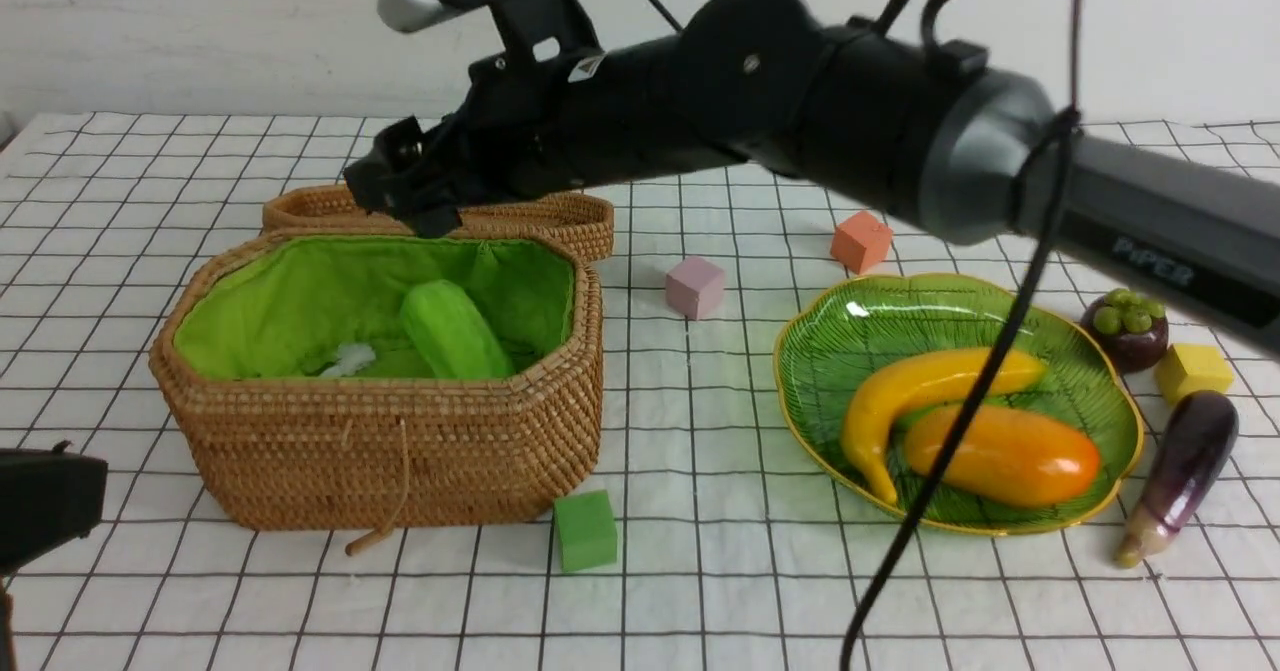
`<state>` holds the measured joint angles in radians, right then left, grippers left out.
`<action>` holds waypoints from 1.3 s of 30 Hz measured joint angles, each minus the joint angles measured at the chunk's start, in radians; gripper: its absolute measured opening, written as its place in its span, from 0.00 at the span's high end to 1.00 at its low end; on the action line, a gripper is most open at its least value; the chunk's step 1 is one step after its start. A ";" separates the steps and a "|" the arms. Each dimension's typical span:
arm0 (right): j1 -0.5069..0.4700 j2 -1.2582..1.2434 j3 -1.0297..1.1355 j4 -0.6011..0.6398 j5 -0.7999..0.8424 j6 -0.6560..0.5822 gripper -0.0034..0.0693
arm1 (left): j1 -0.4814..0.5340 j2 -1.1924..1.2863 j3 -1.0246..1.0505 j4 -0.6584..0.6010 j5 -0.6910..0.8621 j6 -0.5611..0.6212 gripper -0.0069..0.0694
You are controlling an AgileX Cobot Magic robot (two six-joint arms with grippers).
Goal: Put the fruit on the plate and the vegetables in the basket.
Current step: Take a chayote with your left arm and place it on the basket on the left, then grab an eggplant with your right arm and place it in the basket on the left.
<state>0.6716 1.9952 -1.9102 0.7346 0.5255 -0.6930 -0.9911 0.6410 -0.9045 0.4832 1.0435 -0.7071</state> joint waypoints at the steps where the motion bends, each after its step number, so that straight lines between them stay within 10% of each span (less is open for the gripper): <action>1: -0.002 -0.007 0.000 0.000 0.000 0.004 0.04 | 0.000 0.000 0.000 0.000 -0.002 0.000 0.93; 6: -0.103 -0.220 -0.008 -0.160 0.356 0.260 0.23 | 0.000 0.000 0.000 -0.008 -0.060 0.020 0.93; 10: -0.234 -0.327 -0.013 -0.427 0.657 0.582 0.59 | 0.000 0.000 0.000 -0.035 -0.197 0.080 0.93; 16: -0.341 -0.353 0.103 -0.708 0.721 0.761 0.96 | 0.000 0.000 0.000 -0.046 -0.368 0.100 0.93; 23: -0.596 -0.402 0.429 -0.825 0.674 0.985 0.90 | 0.000 0.000 0.000 -0.047 -0.370 0.101 0.93; 27: -0.796 -0.323 0.606 -0.693 0.418 1.068 0.64 | 0.000 0.000 0.000 -0.047 -0.337 0.103 0.93; 33: -0.871 -0.181 0.608 -0.534 0.263 0.964 0.33 | 0.000 0.000 0.000 -0.047 -0.320 0.103 0.93; 39: -0.899 -0.072 0.574 -0.502 0.231 0.938 0.28 | 0.000 0.000 0.000 -0.055 -0.305 0.103 0.93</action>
<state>-0.2273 1.9235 -1.3357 0.2325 0.7563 0.2451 -0.9911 0.6410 -0.9045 0.4279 0.7387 -0.6039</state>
